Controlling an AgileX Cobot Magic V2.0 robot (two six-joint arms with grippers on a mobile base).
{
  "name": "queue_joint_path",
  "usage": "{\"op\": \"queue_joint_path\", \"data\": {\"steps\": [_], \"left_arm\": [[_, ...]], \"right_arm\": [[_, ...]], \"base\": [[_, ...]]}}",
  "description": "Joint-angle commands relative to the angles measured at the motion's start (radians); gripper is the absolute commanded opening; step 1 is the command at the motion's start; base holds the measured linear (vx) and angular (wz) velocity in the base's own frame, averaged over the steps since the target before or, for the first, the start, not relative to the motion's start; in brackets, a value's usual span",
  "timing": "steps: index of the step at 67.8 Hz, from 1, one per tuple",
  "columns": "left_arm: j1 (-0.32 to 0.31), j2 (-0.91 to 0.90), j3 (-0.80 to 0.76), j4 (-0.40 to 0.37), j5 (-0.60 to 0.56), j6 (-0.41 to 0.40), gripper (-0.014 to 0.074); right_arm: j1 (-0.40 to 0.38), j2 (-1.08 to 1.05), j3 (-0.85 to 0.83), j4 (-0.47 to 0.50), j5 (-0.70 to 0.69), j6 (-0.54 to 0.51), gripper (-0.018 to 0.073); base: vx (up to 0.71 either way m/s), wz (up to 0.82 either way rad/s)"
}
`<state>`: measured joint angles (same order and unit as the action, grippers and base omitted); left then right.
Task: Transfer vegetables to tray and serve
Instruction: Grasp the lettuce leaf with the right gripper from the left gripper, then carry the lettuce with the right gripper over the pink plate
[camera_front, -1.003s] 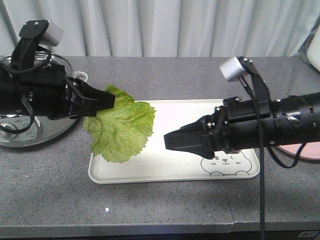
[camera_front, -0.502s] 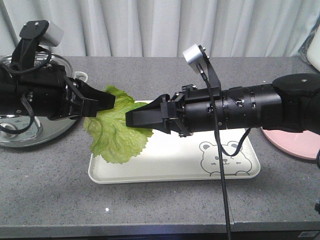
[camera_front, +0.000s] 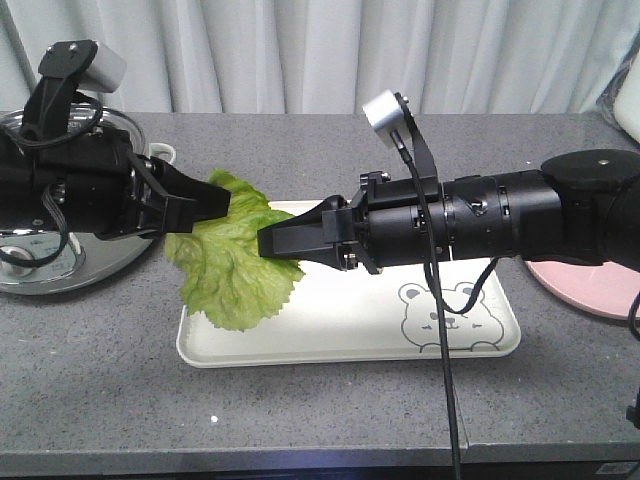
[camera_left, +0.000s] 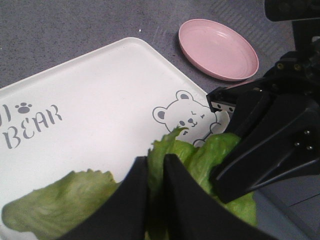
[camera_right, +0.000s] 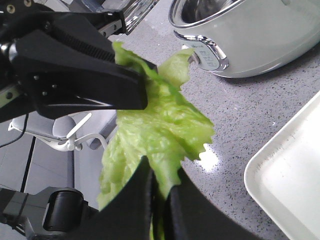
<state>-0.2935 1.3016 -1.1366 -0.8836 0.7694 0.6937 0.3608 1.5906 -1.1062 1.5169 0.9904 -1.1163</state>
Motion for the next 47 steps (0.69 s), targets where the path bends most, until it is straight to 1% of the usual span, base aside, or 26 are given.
{"op": "queue_joint_path", "data": {"steps": [1,9,15,19,26,31,36,47], "left_arm": [[-0.003,-0.023,-0.024,-0.057,-0.042,0.0,0.018],[-0.003,-0.023,-0.024,-0.055,-0.048,0.0,0.0367],[-0.003,-0.026,-0.025,-0.052,-0.053,0.0,0.0473],[-0.003,-0.035,-0.025,-0.039,-0.053,0.0,0.0521],[-0.003,-0.061,-0.027,0.019,-0.053,0.0,0.0551],[-0.003,-0.082,-0.027,0.065,-0.051,0.0,0.0549],[-0.003,-0.098,-0.027,0.102,-0.039,-0.001,0.0542],[-0.003,-0.111,-0.027,0.107,-0.016,-0.001,0.0534]], "right_arm": [[0.0,-0.036,-0.032,0.049,0.029,-0.014,-0.001],[-0.001,-0.038,-0.032,0.031,0.026,-0.014,-0.0008],[-0.003,-0.038,-0.032,0.025,0.024,-0.014,-0.0006],[-0.004,-0.043,-0.032,0.006,0.014,-0.012,-0.0006],[-0.007,-0.078,-0.032,-0.075,-0.044,0.016,-0.0006],[-0.029,-0.12,-0.032,-0.171,-0.088,0.064,-0.0006],[-0.07,-0.168,-0.032,-0.304,-0.12,0.152,-0.0006],[-0.211,-0.283,-0.032,-0.565,-0.129,0.332,-0.0006]], "base": [[0.0,0.0],[0.0,0.0],[0.0,0.0],[0.0,0.0],[0.0,0.0],[0.0,0.0],[0.0,0.0],[0.0,0.0]]}}
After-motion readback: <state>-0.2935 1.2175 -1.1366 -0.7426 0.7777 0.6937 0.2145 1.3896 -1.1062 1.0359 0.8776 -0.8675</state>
